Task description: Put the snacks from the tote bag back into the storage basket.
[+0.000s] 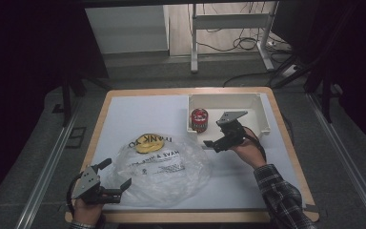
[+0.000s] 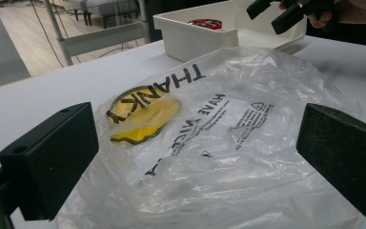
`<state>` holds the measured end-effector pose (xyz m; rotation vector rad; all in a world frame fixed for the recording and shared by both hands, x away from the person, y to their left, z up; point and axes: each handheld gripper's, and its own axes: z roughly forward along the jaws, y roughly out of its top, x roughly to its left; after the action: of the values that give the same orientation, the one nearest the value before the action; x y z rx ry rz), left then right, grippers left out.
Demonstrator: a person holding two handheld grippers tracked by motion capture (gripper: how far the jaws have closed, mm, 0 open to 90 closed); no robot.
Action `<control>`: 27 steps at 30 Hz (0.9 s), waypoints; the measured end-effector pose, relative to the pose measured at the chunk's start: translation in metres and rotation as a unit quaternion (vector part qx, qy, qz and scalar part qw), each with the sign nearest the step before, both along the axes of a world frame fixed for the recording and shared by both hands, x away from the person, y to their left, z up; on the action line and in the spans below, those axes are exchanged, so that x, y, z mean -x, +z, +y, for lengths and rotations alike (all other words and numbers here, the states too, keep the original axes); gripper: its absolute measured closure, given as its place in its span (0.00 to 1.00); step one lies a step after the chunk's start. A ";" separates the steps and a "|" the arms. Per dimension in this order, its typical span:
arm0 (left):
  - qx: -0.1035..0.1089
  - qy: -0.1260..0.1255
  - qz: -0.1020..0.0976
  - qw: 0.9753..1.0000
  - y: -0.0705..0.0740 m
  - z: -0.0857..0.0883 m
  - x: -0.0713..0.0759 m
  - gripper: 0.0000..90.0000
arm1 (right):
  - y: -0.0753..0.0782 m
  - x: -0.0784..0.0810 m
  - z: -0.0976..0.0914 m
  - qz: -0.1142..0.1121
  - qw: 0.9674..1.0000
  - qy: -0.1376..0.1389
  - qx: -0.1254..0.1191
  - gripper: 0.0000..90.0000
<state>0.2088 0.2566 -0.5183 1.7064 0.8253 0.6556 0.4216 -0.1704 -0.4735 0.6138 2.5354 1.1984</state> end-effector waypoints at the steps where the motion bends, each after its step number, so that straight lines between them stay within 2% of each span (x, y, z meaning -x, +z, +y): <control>1: 0.000 0.000 0.000 1.000 0.000 0.000 0.000 0.00 | 0.000 0.001 0.000 -0.001 1.000 -0.001 -0.001 0.02; 12: 0.001 0.000 0.000 1.000 0.000 0.000 0.000 0.00 | -0.001 0.017 -0.008 0.005 1.000 -0.008 -0.022 0.01; 16: 0.000 -0.001 0.000 1.000 0.000 0.000 0.000 0.00 | 0.000 0.022 -0.012 -0.006 1.000 -0.012 -0.021 0.01; 27: 0.003 -0.001 0.000 1.000 0.000 -0.001 0.000 0.00 | 0.002 0.037 -0.021 -0.020 0.999 -0.018 -0.035 0.01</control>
<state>0.2088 0.2561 -0.5183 1.7021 0.8245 0.6507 0.3842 -0.1913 -0.4713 0.6432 2.4470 1.2795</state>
